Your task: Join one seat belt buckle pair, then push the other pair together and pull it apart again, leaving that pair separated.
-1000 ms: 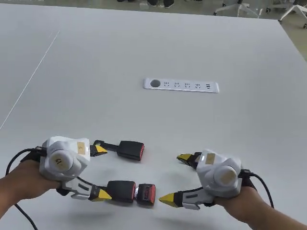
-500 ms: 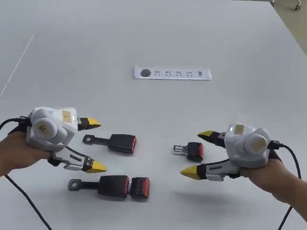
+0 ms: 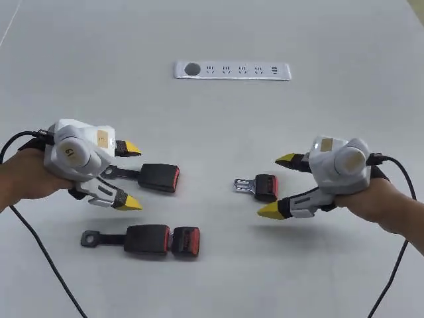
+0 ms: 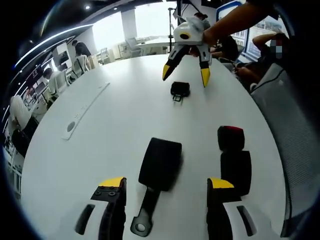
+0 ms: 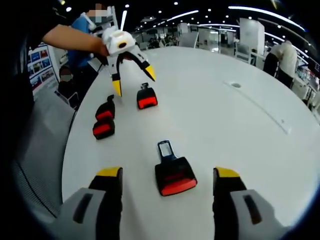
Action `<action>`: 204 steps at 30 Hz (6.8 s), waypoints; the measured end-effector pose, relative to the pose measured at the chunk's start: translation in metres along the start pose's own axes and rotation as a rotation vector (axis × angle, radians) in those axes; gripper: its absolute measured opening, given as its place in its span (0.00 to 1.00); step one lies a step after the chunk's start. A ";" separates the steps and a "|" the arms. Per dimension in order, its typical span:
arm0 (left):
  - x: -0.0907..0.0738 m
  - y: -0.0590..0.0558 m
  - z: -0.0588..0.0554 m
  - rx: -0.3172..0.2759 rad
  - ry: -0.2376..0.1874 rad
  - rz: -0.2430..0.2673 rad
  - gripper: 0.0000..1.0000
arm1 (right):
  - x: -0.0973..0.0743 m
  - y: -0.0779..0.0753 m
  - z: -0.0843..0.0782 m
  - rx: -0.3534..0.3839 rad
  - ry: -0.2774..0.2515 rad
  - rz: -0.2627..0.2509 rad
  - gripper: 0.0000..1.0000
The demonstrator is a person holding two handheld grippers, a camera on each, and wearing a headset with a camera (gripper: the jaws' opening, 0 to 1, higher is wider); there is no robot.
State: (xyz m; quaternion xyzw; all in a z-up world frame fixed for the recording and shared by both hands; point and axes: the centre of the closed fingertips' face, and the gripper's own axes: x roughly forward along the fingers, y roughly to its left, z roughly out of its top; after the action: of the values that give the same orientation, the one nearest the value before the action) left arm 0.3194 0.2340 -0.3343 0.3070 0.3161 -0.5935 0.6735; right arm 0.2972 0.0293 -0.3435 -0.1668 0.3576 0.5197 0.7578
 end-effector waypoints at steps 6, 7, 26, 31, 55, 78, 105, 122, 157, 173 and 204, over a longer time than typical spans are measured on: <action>0.015 0.009 -0.009 0.019 0.024 -0.020 0.61 | 0.008 -0.003 -0.007 0.003 0.015 0.030 0.70; 0.017 0.010 -0.010 0.019 0.025 -0.022 0.60 | 0.009 -0.002 -0.008 0.010 0.018 0.043 0.66; 0.026 0.010 -0.006 0.047 0.015 -0.079 0.41 | 0.018 -0.012 -0.015 -0.204 0.117 0.065 0.37; 0.027 0.012 -0.007 0.043 0.023 -0.073 0.36 | 0.019 -0.012 -0.013 -0.223 0.125 0.065 0.35; 0.027 0.010 -0.007 0.021 0.072 -0.067 0.35 | 0.025 -0.008 -0.007 -0.234 0.166 0.108 0.35; 0.027 0.009 -0.008 0.009 0.095 -0.068 0.35 | 0.056 0.000 0.021 -0.260 0.104 0.134 0.35; 0.028 0.010 -0.007 -0.006 0.103 -0.055 0.35 | 0.093 0.015 0.058 -0.227 0.021 0.143 0.35; 0.030 0.010 -0.006 -0.009 0.095 -0.052 0.35 | 0.104 0.020 0.070 -0.244 0.029 0.145 0.35; 0.034 0.007 -0.004 0.068 0.127 -0.097 0.33 | 0.120 0.025 0.082 -0.190 0.043 0.136 0.33; 0.033 0.004 -0.004 0.114 0.150 -0.124 0.33 | 0.122 0.025 0.083 -0.215 0.068 0.141 0.33; 0.031 0.006 -0.005 0.096 0.126 -0.125 0.34 | 0.111 0.022 0.074 -0.229 0.074 0.136 0.34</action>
State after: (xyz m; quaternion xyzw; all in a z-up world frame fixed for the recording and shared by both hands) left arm 0.3276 0.2195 -0.3612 0.3553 0.3474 -0.6282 0.5987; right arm 0.3272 0.1586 -0.3692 -0.2465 0.3342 0.6009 0.6830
